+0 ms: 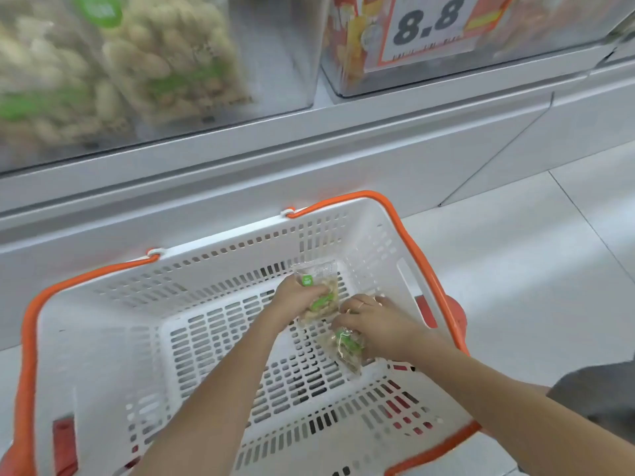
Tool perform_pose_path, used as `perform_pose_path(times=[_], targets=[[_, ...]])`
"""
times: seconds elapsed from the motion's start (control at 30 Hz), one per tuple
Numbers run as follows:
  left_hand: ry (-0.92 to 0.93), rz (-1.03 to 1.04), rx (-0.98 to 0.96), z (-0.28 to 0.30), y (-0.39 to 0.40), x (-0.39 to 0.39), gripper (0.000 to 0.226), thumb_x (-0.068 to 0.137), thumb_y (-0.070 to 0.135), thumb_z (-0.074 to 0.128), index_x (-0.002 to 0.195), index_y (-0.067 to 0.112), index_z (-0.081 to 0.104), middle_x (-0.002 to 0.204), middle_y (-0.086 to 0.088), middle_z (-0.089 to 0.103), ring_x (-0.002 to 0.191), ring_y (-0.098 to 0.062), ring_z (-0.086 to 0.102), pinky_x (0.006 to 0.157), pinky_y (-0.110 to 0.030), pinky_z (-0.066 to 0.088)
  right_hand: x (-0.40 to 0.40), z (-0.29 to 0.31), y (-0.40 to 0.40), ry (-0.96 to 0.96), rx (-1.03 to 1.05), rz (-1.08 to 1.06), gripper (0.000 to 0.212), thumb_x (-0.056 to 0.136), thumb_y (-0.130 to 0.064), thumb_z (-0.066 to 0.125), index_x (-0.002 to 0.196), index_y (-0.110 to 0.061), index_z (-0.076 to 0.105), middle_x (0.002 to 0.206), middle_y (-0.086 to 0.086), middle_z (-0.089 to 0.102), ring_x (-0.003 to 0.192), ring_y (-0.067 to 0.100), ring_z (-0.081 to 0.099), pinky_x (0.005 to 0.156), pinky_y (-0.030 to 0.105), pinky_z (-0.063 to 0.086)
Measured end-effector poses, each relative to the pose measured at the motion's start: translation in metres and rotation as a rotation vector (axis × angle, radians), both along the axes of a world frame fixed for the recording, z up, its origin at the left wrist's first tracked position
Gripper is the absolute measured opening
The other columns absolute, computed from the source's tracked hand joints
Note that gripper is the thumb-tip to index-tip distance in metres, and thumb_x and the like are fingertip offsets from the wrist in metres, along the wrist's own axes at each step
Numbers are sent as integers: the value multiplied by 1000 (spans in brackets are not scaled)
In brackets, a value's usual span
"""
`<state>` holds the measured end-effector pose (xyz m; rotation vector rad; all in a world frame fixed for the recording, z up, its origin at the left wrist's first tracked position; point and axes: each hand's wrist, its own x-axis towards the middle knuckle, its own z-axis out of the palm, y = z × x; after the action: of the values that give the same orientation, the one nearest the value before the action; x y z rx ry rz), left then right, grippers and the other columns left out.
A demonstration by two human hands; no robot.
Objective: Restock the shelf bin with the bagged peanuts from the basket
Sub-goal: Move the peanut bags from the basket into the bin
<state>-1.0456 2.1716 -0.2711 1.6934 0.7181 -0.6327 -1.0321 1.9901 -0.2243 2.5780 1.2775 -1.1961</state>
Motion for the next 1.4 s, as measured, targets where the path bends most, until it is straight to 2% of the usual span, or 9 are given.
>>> perform_pose_path(times=[0.1, 0.23, 0.33, 0.47, 0.63, 0.7, 0.87, 1.1, 1.4], targets=[[69, -100, -32, 33, 33, -7, 52, 75, 29, 73, 118, 15, 46, 109, -7, 62, 80, -13, 64, 57, -24, 51, 0, 32, 17, 26, 202, -81, 68, 76, -22, 75, 135, -40, 45, 156, -3, 15, 145, 15, 5, 114, 45, 28], [28, -112, -172, 95, 60, -18, 64, 76, 40, 72, 127, 7, 50, 105, -20, 67, 86, -25, 68, 85, -47, 54, -3, 84, 44, -81, 416, -23, 65, 79, -16, 73, 135, -38, 48, 160, -5, 4, 147, 21, -3, 117, 35, 14], [-40, 50, -456, 154, 70, -33, 54, 84, 47, 58, 125, 13, 53, 111, -16, 67, 92, -31, 66, 80, -42, 54, -5, 129, 60, -136, 504, -4, 64, 79, -11, 73, 133, -36, 50, 160, -5, 1, 145, 32, 9, 116, 41, 24], [-142, -2, -678, 223, 83, -69, 62, 73, 55, 68, 123, 20, 59, 125, -14, 62, 110, -36, 61, 86, -52, 51, -13, 196, 73, -82, 677, -68, 69, 79, -8, 73, 138, -31, 45, 158, 2, 6, 139, 12, 25, 102, 9, 27], [-320, -5, -431, 271, 75, -105, 64, 67, 1, 74, 126, 8, 50, 108, -12, 70, 89, -28, 69, 73, -41, 58, -26, 250, 83, -86, 781, -138, 100, 76, -13, 78, 136, -60, 13, 158, -10, 4, 134, -14, 18, 97, 19, 41], [-378, 95, -389, 283, 80, -114, 57, 62, -2, 72, 116, 6, 54, 95, -11, 73, 76, -25, 70, 69, -38, 60, -32, 263, 83, -25, 838, -299, 101, 77, -12, 75, 140, -58, 11, 156, -10, 13, 123, -8, 38, 87, 11, 43], [-500, 183, -347, 311, 99, -128, 68, 57, -2, 73, 120, 7, 51, 101, -17, 72, 79, -29, 71, 65, -38, 60, -52, 289, 91, 896, 922, -776, 70, 87, -12, 66, 136, -44, 28, 118, 7, 62, 106, 24, 63, 92, 47, 52], [-564, 410, -210, 321, 99, -128, 62, 65, 1, 82, 117, 18, 53, 95, -4, 73, 70, -19, 72, 54, -31, 57, -57, 279, 128, 655, 1102, -917, 27, 83, -18, 70, 106, -15, 57, 102, 5, 71, 88, 16, 69, 73, 41, 56], [-839, 595, 30, 367, 152, -109, 58, 76, 34, 72, 128, 18, 50, 127, -8, 59, 79, -20, 69, 40, -28, 51, -12, 315, 163, 495, 1374, -915, 41, 68, -31, 73, 103, -16, 56, 87, -2, 71, 84, 19, 67, 80, 48, 54]])
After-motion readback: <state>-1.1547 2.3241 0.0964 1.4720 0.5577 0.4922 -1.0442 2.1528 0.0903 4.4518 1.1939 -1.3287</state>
